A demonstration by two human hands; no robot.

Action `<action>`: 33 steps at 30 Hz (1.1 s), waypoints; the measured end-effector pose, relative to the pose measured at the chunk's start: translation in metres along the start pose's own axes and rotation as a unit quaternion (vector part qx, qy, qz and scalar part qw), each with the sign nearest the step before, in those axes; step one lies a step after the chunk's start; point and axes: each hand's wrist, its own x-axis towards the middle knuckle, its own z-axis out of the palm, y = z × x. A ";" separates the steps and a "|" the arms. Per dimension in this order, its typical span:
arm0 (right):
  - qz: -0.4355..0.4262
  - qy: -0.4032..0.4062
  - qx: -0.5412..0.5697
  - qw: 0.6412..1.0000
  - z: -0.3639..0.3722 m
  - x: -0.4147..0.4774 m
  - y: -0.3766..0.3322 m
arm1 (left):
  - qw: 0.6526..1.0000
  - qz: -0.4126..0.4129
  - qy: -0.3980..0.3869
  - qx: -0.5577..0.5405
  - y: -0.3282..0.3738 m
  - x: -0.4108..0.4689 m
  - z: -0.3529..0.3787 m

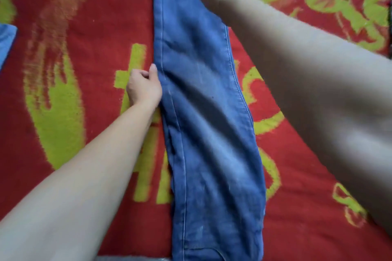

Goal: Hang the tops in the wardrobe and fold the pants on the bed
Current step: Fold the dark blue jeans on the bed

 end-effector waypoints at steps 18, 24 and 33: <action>0.221 0.106 -0.105 0.964 0.038 -0.259 0.159 | 0.994 0.020 -0.056 0.092 -0.082 -0.148 -0.005; 0.327 0.085 -0.021 0.941 0.055 -0.405 0.174 | 0.978 -0.038 -0.148 0.140 -0.138 -0.256 -0.028; 0.373 0.013 0.044 0.927 0.074 -0.545 0.178 | 0.979 -0.030 -0.187 0.078 -0.173 -0.286 -0.038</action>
